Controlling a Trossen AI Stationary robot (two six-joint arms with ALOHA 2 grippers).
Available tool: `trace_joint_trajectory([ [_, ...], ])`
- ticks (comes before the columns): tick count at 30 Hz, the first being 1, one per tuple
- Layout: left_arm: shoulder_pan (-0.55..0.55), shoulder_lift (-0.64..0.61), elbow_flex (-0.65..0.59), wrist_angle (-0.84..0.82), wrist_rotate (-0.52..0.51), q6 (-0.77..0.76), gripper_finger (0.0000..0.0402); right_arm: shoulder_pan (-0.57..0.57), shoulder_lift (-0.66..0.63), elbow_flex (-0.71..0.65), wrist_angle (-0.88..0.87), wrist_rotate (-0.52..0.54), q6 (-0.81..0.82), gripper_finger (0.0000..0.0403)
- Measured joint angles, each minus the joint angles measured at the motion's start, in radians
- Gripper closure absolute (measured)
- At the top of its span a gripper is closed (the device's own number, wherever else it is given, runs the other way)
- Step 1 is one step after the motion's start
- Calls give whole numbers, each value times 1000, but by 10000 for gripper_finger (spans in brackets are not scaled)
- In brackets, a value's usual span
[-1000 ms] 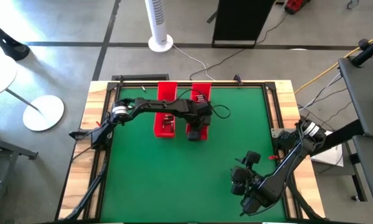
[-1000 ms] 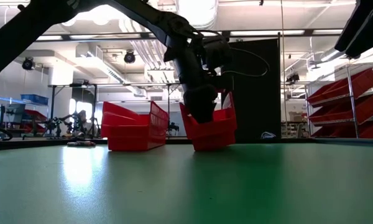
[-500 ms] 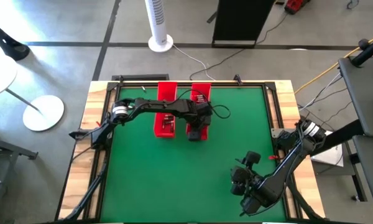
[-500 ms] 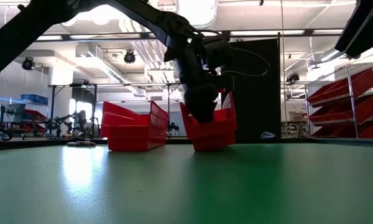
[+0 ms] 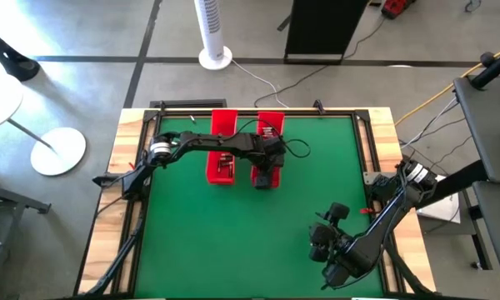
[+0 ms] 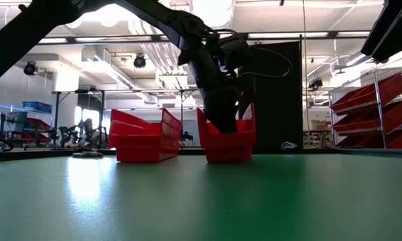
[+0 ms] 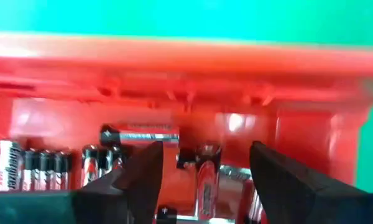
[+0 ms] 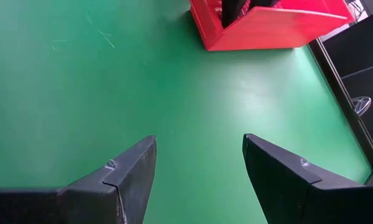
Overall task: Sort batteries
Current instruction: Put the black battery into the left red bin
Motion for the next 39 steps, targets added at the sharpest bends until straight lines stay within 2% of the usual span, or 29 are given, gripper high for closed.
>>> trace_joint_trajectory([
  [6,0,-34,28,3,6,-24,171,0,0,0,2,0,0,170],
  [11,0,-49,113,-39,33,-49,168,0,0,0,10,0,2,170],
  [19,19,-66,386,-395,24,-49,168,0,0,0,19,-9,11,170],
  [24,38,-171,414,-581,-91,-66,168,7,0,0,30,-10,26,170],
  [27,68,-279,344,-642,-135,-120,168,11,0,-9,63,-7,7,170],
  [30,94,-427,194,-643,-173,-180,168,11,1,-32,119,1,-37,170],
  [36,123,-771,-235,-576,-396,-345,168,5,1,-91,212,0,-122,170],
  [39,145,-913,-434,-522,-409,-447,168,-13,1,-101,212,1,-151,170],
])
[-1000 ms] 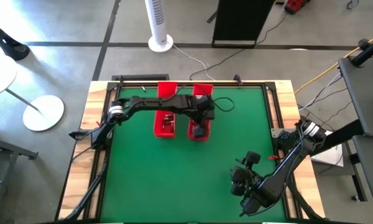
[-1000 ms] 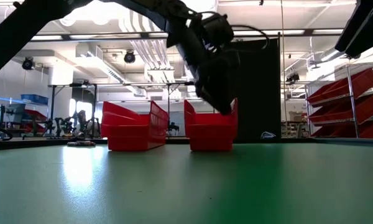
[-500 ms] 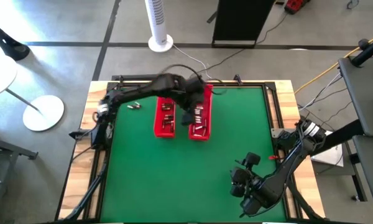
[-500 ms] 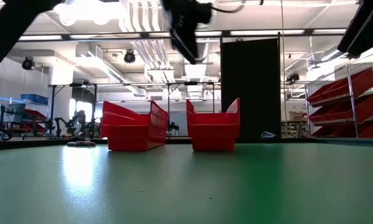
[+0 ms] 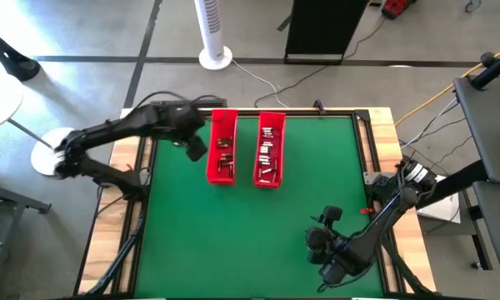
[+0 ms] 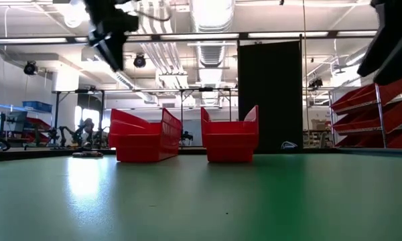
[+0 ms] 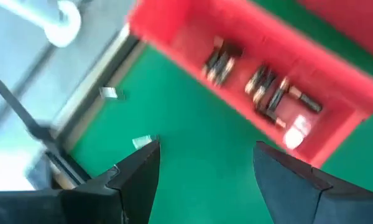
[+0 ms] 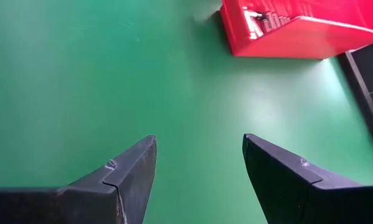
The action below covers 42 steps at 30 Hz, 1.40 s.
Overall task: Sort batteries
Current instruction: Put the black battery into the left red bin
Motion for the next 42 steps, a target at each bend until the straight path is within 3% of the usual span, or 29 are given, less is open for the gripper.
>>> trace_joint_trajectory([
  [6,111,-108,-297,104,10,-124,168,-64,0,3,31,3,-69,170],
  [12,309,-18,-445,293,37,-58,168,-99,0,11,101,-9,-133,170],
  [19,471,180,-446,402,44,69,168,-92,0,21,121,-48,-95,170],
  [27,499,339,-428,473,45,198,168,-91,0,21,124,-65,-91,170],
  [37,498,364,-424,479,77,226,173,-92,0,21,123,-63,-105,170],
  [42,497,364,-434,479,108,225,225,-92,0,21,123,-62,-105,170],
])
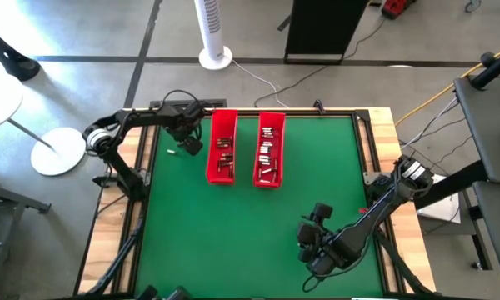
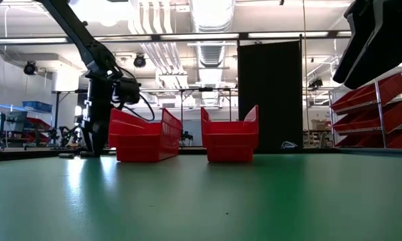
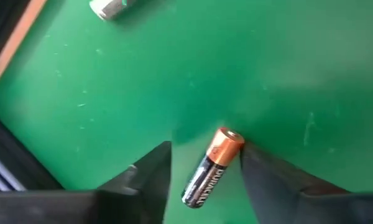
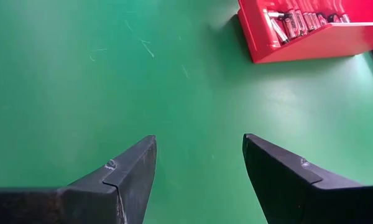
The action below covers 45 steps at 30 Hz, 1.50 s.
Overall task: Sort batteries
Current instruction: Put the black battery into the left red bin
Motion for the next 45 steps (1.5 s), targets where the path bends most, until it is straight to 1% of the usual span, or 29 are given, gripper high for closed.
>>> trace_joint_trajectory([
  [6,-1,-4,-56,57,51,14,326,0,0,-1,1,0,1,170],
  [9,-16,-12,-79,84,35,6,374,0,0,-1,1,0,2,170],
  [10,-22,-14,-81,86,29,0,379,0,0,-1,1,0,3,170],
  [17,-55,-50,-91,89,38,-10,369,0,0,-1,1,-1,6,170],
  [21,-62,-98,-105,88,90,-22,372,0,0,-1,2,-2,12,170],
  [27,-66,-193,-172,132,172,-26,373,0,-1,-2,2,-2,12,170],
  [31,-81,-281,-223,141,175,-39,374,0,-1,-2,1,-1,11,170],
  [34,-105,-364,-236,142,175,-63,374,-1,-1,-2,1,0,10,170],
  [41,-220,-550,-182,133,181,-82,374,-17,-1,-2,0,0,8,170],
  [45,-290,-604,-110,121,178,-103,374,-24,-1,-2,1,0,0,170],
])
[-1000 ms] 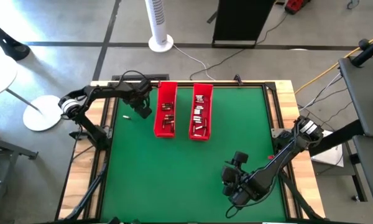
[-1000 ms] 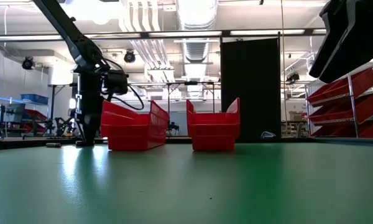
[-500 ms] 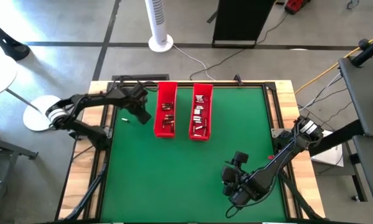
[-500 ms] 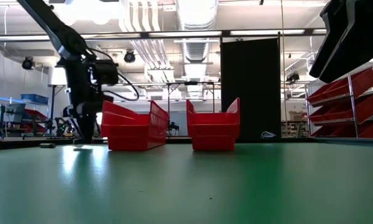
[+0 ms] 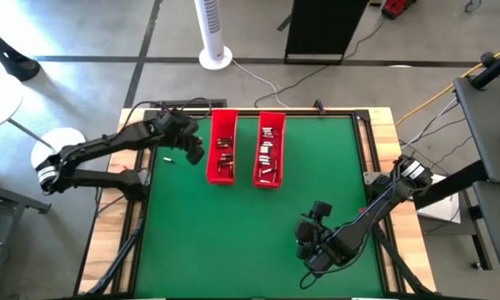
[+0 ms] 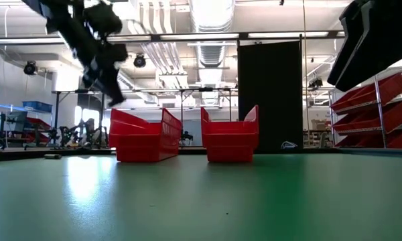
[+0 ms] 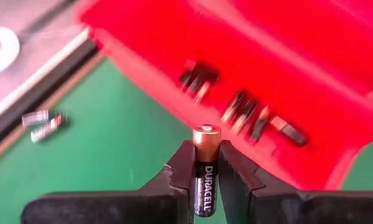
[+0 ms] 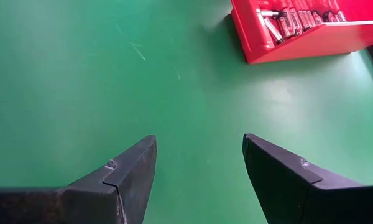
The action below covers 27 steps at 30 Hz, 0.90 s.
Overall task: Sort batteries
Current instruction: Put the black battery into the left red bin
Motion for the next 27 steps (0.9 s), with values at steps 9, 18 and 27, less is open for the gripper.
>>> trace_joint_trajectory([
  [9,-114,67,167,-8,-82,7,374,-13,0,9,0,1,-28,170],
  [18,-174,271,216,67,-84,151,374,-12,0,18,1,0,-39,170],
  [27,-176,479,216,94,-92,180,374,-11,0,18,4,0,-34,170],
])
